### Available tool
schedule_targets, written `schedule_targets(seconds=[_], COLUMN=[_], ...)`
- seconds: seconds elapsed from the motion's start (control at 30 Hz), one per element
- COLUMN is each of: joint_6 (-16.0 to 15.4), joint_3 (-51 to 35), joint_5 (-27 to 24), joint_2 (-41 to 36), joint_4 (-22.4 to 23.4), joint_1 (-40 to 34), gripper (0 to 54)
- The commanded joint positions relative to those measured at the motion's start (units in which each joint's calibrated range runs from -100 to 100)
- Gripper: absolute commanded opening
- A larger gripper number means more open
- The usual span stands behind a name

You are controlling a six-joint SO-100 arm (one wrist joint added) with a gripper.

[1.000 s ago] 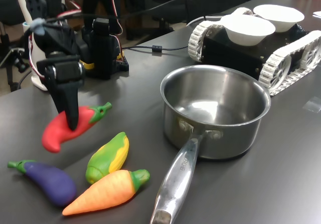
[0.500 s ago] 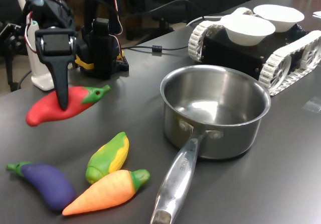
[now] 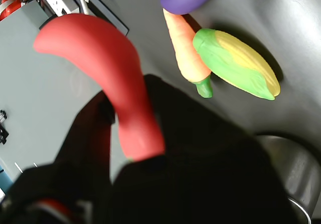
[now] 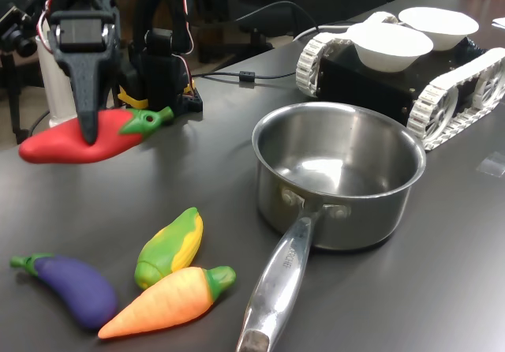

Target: Pick up the chilli and place them in the pan

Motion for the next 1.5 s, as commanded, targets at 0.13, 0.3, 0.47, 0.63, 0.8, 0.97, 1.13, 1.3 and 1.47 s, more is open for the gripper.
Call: schedule_targets(seconds=[0.13,0.3,0.47,0.63,0.8,0.97,1.13,1.3,1.47], joint_6=[1.03,3.72,5.06,7.33,9.01,11.20,12.46,12.54,12.46], joint_3=[2.53,2.44,2.16,4.80,6.62,8.07,10.43,11.98,14.70], joint_5=[-3.03,-4.44,-5.91,-7.13,-8.79,-9.57,-9.77,-9.62,-9.04], joint_2=[-11.06,-13.92,-16.96,-20.92,-24.38,-27.34,-30.96,-34.00,-37.96], joint_4=[-6.51,-7.79,-8.48,-10.35,-11.12,-11.46,-12.40,-12.48,-12.91], joint_1=[-4.51,-8.75,-11.73,-15.97,-19.53,-24.80,-29.05,-33.18,-37.76], gripper=[0.0,0.0,0.0,0.0,0.0,0.0,0.0,0.0,0.0])
